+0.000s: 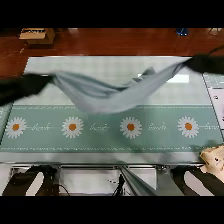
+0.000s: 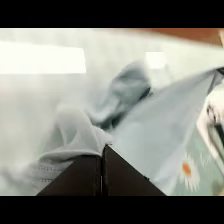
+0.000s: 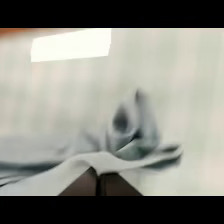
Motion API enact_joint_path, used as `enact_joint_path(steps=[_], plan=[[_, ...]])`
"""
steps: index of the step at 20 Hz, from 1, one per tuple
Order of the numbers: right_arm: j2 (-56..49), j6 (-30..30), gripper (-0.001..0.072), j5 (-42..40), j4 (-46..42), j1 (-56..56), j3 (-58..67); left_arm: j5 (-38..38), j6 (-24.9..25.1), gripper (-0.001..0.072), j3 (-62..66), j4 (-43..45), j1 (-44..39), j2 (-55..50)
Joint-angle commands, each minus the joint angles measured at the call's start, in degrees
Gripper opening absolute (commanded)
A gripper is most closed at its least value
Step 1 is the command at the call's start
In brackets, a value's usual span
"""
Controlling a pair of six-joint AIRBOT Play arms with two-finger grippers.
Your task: Fold the shirts.
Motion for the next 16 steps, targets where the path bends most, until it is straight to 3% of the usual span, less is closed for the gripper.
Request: enact_joint_path(steps=[1,4,7,16], plan=[[6.7,0.2,0.0031,-8.8,-0.8,0.0,19.1,5.2,1.0,0.0016,23.3,0.7,3.9,0.1],[11.6,8.1,0.0031,-18.1,-9.9,0.0,31.3,6.5,0.9,0.0015,39.8,5.5,9.5,0.1],[15.5,15.8,0.0031,-16.1,-21.6,0.0,37.0,3.0,-4.6,0.0016,48.7,10.9,12.6,1.0],[19.3,17.6,0.0031,20.5,-30.8,0.0,38.0,-29.6,-21.3,0.0015,50.6,12.2,12.8,4.1]])
